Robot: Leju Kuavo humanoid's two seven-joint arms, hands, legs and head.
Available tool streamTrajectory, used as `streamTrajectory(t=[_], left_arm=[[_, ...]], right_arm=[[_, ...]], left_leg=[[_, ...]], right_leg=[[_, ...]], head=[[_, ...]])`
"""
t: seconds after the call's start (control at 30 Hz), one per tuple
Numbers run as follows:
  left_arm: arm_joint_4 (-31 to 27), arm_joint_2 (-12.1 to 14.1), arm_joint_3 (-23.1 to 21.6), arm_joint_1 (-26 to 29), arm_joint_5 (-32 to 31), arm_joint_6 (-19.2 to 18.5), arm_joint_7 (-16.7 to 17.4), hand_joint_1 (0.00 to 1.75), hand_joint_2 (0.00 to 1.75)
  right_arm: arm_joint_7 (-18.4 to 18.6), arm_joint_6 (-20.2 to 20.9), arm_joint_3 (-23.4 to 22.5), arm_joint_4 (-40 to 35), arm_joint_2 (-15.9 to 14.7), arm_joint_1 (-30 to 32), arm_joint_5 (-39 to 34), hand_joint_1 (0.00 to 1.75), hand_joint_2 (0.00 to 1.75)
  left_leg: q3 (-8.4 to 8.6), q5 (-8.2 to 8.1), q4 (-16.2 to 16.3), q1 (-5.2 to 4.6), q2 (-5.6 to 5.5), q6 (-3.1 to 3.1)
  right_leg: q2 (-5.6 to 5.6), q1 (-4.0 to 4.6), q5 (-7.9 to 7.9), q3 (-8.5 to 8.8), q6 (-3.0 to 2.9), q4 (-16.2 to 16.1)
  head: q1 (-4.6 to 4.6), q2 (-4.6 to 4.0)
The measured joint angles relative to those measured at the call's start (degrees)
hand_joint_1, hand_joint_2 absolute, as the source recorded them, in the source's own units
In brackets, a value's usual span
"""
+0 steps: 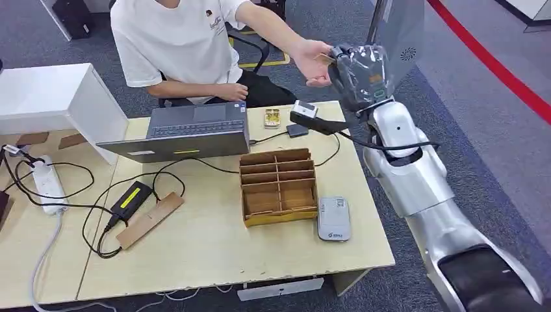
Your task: Pass the card to the sensor for recognition and then transmit it.
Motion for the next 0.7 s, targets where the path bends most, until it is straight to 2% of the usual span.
streamTrajectory(t=[0.3, 0.33, 0.43, 0.7], left_arm=[[0.0, 0.0, -0.9, 0.0, 0.7, -0.8, 0.0, 0.0, 1.75], [0.0, 0.0, -0.9, 0.0, 0.9, -1.1, 0.2, 0.0, 1.75], [0.0, 0.2, -0.9, 0.0, 1.4, -2.8, 0.4, 0.0, 1.75], [0.0, 0.3, -0.9, 0.0, 2.5, -2.3, 0.5, 0.0, 1.75]], right_arm=[[0.1, 0.9, 5.4, 5.3, 4.3, -3.3, -0.2, 1.75, 1.75], [0.1, 0.8, 5.9, 5.8, 4.6, -3.3, -0.2, 0.0, 1.75], [0.0, 0.8, 7.2, 6.8, 5.0, -3.3, -0.8, 0.0, 1.75], [-0.5, 0.0, 8.7, 7.1, 5.2, -2.1, -2.2, 0.0, 1.75]], left_leg=[[-0.09, 0.02, 0.0, -0.01, -0.12, -0.04], [-0.1, 0.02, 0.0, -0.01, -0.14, -0.04], [-0.12, 0.02, 0.0, -0.01, -0.15, -0.04], [-0.12, 0.02, 0.0, 0.0, -0.12, -0.04]], right_leg=[[-0.1, 0.0, 0.0, -0.03, 0.01, 0.0], [-0.13, 0.0, 0.0, -0.03, 0.01, 0.0], [-0.14, 0.0, 0.0, -0.05, 0.0, 0.0], [-0.11, 0.01, 0.0, -0.11, 0.0, 0.0]], head=[[0.02, 0.0], [0.02, 0.0], [0.02, -0.02], [0.02, -0.02]])
